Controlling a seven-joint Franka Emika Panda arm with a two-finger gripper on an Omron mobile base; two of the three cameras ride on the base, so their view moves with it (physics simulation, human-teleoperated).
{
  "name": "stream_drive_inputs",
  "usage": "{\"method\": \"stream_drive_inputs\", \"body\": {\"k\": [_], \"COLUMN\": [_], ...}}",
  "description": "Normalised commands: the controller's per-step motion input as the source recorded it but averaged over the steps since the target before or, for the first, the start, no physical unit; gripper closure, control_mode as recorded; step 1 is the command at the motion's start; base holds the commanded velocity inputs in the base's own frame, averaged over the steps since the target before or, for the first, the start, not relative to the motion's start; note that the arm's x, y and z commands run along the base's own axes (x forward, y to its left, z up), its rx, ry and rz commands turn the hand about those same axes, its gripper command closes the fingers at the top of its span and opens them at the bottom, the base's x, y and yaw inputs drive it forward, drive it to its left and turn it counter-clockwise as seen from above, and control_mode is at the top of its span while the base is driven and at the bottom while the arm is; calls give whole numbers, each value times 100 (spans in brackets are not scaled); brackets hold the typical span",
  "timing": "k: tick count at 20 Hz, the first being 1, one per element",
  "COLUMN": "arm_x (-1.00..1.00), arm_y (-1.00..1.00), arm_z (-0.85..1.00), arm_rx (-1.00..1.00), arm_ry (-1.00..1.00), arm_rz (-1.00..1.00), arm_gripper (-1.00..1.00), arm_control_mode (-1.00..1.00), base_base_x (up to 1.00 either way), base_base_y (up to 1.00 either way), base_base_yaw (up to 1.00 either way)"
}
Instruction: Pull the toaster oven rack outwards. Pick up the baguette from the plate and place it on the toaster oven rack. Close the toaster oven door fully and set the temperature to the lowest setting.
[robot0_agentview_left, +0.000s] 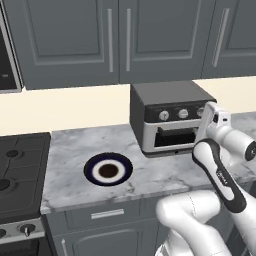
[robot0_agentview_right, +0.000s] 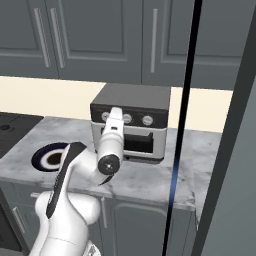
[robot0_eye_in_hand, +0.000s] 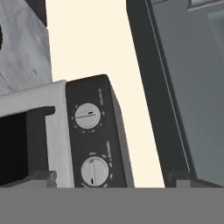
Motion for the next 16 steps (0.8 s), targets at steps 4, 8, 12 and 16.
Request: {"method": "stream_drive_inputs", "body": {"k": [4, 8, 12, 16], "arm_x": [37, 33, 25, 20], "arm_y": [0, 0, -3, -8], "arm_z": [-7, -8, -10, -12], "arm_rx": [-3, -4, -6, -7], "arm_ry": [0, 0, 0, 0], "arm_rz": [4, 3, 1, 0], "arm_gripper": [-100, -100, -100, -100], "arm_control_mode": [-100, -100, -100, -100], "base_base_x": [0, 0, 0, 0], "base_base_y": [0, 0, 0, 0], "base_base_yaw": [0, 0, 0, 0]}}
